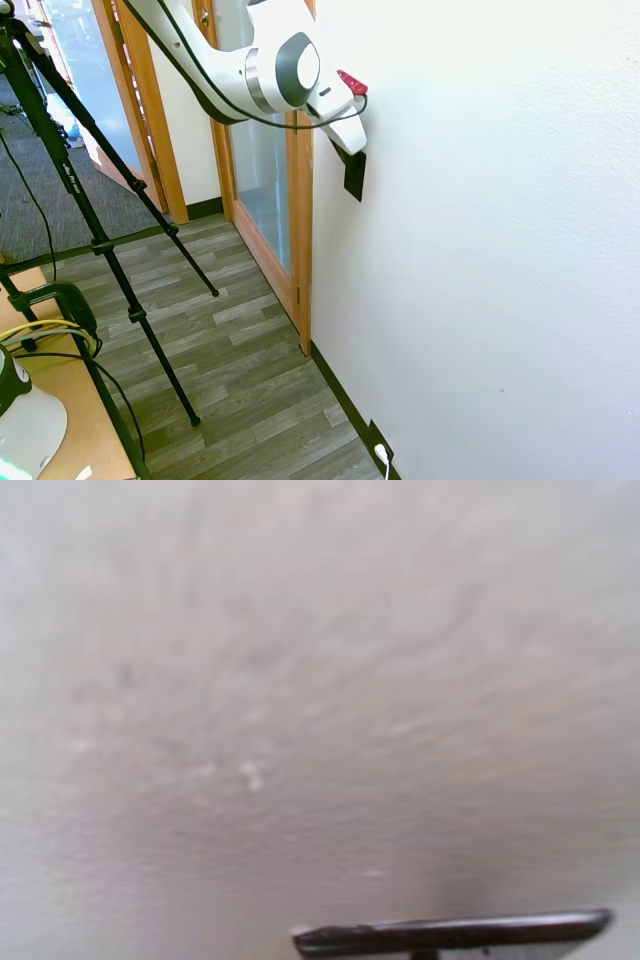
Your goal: Turn on the light
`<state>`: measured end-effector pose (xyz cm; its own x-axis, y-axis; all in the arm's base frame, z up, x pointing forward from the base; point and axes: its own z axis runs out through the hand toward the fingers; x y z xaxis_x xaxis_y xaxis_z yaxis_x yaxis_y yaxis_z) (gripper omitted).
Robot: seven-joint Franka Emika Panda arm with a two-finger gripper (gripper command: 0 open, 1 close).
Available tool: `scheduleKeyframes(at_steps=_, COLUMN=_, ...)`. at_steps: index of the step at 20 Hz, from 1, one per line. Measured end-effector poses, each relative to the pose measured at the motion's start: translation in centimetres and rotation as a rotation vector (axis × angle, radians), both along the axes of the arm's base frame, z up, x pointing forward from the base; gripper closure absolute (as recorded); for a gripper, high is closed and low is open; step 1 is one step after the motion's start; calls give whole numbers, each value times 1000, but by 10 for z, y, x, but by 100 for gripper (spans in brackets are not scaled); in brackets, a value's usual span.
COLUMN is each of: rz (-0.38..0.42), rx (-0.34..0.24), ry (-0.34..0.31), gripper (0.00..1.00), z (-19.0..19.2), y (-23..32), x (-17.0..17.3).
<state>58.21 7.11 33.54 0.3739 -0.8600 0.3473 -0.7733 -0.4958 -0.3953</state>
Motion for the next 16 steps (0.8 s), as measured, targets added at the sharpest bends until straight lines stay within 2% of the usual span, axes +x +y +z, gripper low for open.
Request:
scheduleKeyframes(at_steps=9, rz=-17, rx=-11, ry=-49, gripper=100, z=49, y=-4, x=-75)
scheduleKeyframes(at_steps=16, rz=-46, rx=-16, ry=-70, gripper=100, z=61, y=-4, x=-104)
